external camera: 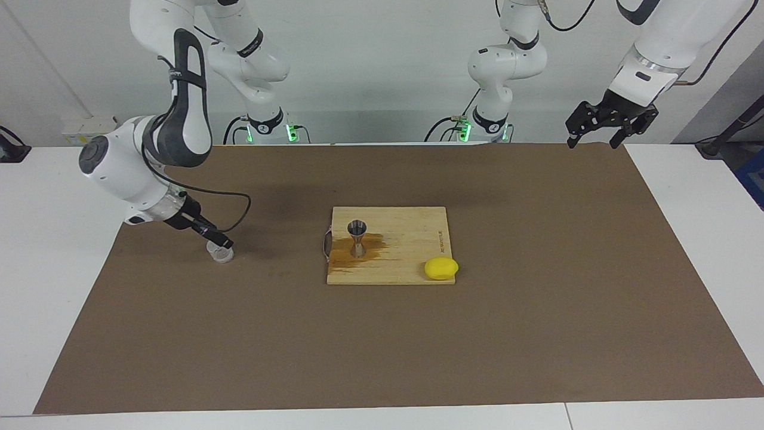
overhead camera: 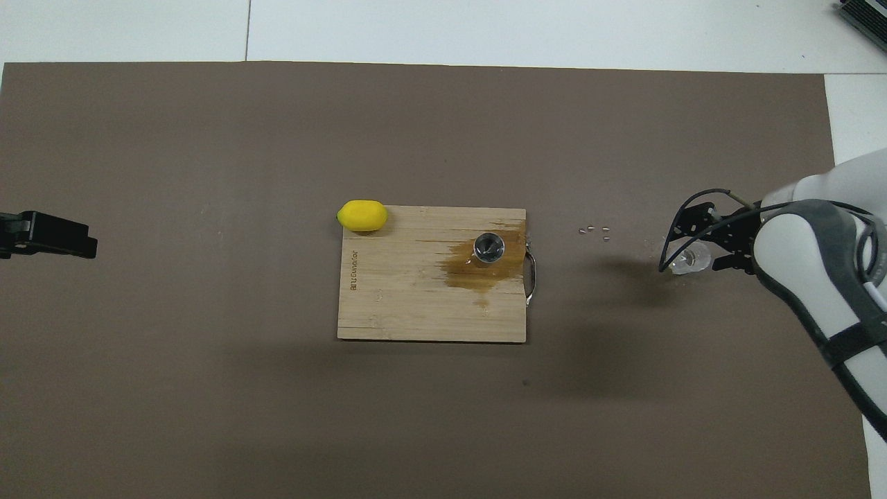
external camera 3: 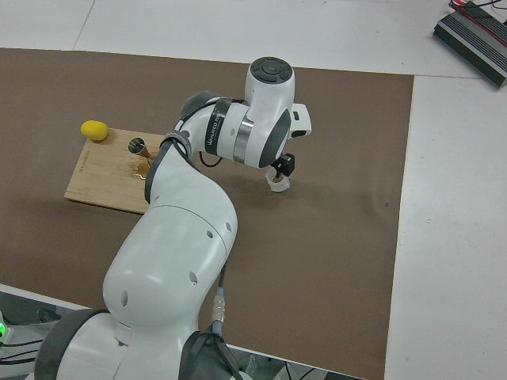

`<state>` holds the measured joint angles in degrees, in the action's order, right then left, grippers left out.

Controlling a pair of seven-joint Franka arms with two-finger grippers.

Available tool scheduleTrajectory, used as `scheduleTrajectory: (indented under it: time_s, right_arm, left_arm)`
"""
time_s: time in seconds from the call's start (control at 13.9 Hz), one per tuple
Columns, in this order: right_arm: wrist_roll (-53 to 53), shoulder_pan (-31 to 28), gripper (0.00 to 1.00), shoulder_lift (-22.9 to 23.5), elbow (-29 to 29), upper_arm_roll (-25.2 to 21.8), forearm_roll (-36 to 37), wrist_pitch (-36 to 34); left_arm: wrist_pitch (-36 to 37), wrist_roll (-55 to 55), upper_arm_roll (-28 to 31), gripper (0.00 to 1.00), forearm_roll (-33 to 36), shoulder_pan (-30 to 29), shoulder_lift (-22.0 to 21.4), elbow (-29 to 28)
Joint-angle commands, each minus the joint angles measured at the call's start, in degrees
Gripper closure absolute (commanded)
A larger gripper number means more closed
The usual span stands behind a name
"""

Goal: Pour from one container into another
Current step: 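Lower the clear cup onto the table and open the right gripper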

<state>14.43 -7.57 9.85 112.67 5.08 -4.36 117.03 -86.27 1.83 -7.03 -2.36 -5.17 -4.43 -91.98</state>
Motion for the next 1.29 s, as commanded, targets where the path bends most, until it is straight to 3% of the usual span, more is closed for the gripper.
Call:
scheduleTrajectory:
  time_s: [0.0, 0.22, 0.43, 0.72, 0.86, 1.22]
  right_arm:
    - [-2.22, 3.87, 0.00, -4.12, -0.16, 0.01, 8.30, -0.49]
    - [-2.13, 5.81, 0.00, -8.17, -2.87, 0.01, 10.42, -2.58]
    - [-1.78, 6.86, 0.00, -8.27, -13.58, 0.37, 9.64, -13.28]
    - [-2.13, 7.04, 0.00, -7.65, -23.27, 0.80, 9.20, -22.88]
    - [-1.87, 7.04, 0.00, -8.97, -22.93, 1.07, 7.88, -26.49]
    - [-2.13, 6.69, 0.00, -10.99, -19.68, 0.98, 6.03, -27.03]
  left_arm:
    - [-0.57, -0.43, 0.09, 0.00, -0.27, -0.02, -0.84, -1.27]
    - [-0.66, -0.43, 0.08, 0.00, -0.27, 0.07, -0.75, -1.19]
    - [-0.66, -0.43, 0.08, 0.00, -0.27, 0.07, -0.75, -1.19]
    - [-0.66, -0.43, 0.08, 0.00, -0.27, 0.07, -0.75, -1.19]
    - [-0.66, -0.43, 0.08, 0.00, -0.27, 0.07, -0.75, -1.19]
    - [-0.66, -0.43, 0.08, 0.00, -0.27, 0.07, -0.75, -1.19]
